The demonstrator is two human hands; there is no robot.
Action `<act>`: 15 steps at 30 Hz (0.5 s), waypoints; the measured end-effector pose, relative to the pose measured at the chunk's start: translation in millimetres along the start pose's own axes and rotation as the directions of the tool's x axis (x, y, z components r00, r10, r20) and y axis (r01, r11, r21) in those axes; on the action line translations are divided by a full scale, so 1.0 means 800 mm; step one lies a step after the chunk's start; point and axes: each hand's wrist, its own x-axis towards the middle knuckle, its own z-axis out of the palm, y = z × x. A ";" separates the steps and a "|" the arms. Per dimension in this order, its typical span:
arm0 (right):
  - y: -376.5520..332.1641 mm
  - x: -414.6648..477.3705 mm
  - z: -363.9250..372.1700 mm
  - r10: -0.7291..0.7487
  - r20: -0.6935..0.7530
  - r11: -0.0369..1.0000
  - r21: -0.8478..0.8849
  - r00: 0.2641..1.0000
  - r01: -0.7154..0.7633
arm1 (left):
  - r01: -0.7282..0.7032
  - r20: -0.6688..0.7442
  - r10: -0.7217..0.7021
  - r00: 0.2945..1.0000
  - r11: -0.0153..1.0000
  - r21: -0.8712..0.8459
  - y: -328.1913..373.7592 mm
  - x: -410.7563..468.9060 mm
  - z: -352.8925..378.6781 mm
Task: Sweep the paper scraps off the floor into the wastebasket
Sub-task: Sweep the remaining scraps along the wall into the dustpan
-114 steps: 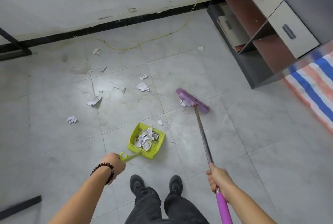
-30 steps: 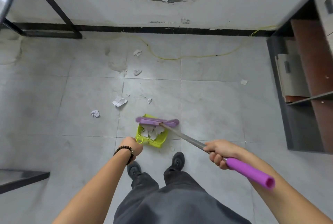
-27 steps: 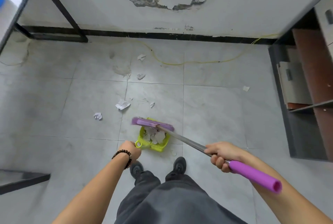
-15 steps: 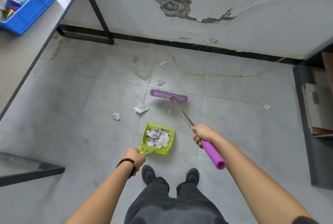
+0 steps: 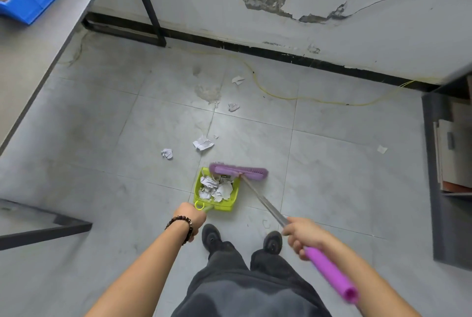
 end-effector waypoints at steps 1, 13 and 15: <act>-0.006 -0.013 -0.017 0.042 0.033 0.995 0.088 0.999 -0.045 | 0.004 -0.001 -0.004 1.000 1.000 0.011 0.001 0.000 0.001; -0.086 -0.012 0.007 -0.242 0.054 0.963 -0.109 0.969 0.247 | 0.044 -0.068 -0.048 0.996 0.997 -0.067 -0.037 -0.004 -0.024; -0.114 0.017 0.033 -0.293 0.058 0.940 -0.167 0.954 0.298 | 0.059 -0.080 -0.070 0.994 0.990 -0.126 -0.051 0.000 -0.035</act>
